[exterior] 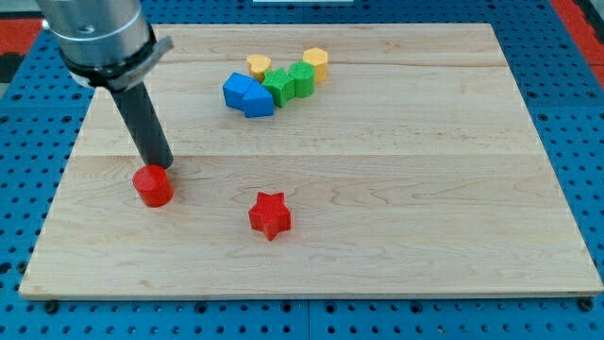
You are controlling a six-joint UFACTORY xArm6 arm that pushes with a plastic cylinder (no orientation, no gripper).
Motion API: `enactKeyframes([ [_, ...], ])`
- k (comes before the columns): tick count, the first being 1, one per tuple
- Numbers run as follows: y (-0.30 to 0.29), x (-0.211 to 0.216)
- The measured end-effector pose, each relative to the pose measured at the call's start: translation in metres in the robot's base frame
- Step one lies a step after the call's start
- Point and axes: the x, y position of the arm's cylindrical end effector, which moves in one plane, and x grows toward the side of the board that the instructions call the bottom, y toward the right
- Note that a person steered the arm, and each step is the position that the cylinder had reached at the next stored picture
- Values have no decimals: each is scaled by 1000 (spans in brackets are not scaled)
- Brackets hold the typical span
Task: Slide the red circle towards the right
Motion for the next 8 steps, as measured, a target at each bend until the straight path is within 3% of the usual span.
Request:
enactKeyframes([
  [1, 29, 6],
  [3, 24, 22],
  [4, -12, -21],
  [5, -66, -22],
  [6, -26, 31],
  [7, 62, 48],
  [8, -3, 35],
])
